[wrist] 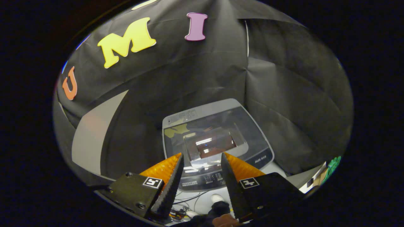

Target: Put the clothes into the washing machine and then close the washing machine lid.

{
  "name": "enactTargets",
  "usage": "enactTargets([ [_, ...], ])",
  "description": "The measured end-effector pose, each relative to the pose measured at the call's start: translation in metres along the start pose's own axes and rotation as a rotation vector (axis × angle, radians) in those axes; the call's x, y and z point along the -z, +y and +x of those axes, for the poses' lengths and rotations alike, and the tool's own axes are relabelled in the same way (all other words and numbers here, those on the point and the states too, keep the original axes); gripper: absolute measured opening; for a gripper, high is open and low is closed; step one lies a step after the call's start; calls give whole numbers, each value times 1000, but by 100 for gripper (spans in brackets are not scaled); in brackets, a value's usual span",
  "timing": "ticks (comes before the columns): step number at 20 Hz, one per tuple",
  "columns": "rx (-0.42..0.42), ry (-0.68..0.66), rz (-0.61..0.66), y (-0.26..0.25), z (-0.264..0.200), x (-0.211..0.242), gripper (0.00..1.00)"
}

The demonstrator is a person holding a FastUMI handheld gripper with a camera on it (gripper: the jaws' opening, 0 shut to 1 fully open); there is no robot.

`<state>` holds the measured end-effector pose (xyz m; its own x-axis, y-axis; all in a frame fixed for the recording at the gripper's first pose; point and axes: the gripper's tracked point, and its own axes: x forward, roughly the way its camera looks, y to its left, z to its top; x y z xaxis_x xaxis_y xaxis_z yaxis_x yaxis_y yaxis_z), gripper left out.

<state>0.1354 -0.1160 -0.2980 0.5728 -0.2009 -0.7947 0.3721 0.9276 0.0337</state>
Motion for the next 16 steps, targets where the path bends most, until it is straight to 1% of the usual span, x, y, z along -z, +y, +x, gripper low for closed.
enactTargets([
  [4,43,-39,-43,1,-46,23,75],
  [8,75,-90,-103,1,-78,34,75],
  [12,48,-128,-135,4,-105,37,76],
  [16,-33,-173,-171,10,-142,44,76],
])
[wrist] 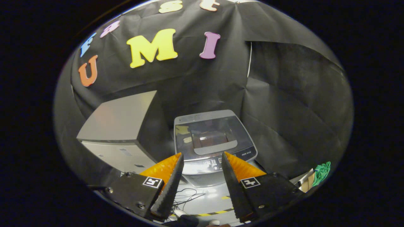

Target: Put the clothes into the washing machine and then close the washing machine lid.

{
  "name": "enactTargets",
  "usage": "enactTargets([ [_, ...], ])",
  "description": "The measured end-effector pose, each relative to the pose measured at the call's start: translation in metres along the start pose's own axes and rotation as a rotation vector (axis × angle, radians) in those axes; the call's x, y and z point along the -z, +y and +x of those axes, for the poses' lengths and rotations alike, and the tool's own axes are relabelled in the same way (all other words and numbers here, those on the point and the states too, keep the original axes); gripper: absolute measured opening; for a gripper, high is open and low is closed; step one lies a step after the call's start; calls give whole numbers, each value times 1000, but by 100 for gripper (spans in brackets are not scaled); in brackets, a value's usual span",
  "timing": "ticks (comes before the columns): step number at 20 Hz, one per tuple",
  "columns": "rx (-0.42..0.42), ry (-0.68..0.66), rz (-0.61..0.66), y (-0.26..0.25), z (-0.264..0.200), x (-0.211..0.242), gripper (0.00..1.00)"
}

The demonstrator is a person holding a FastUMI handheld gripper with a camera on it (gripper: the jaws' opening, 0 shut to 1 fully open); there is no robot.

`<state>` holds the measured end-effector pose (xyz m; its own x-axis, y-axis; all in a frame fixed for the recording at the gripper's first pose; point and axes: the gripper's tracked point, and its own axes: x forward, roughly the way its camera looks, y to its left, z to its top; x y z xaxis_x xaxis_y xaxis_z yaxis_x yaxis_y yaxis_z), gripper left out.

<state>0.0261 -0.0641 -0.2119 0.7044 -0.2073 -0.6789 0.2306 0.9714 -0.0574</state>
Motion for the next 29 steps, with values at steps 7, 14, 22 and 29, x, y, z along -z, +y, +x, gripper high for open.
enactTargets([
  [7,-146,-163,-1,-32,-117,-13,77],
  [14,-254,-465,-50,-62,-264,-30,80],
  [22,-255,-637,-40,-73,-338,-27,91],
  [29,-235,-671,-82,-59,-350,-18,92],
])
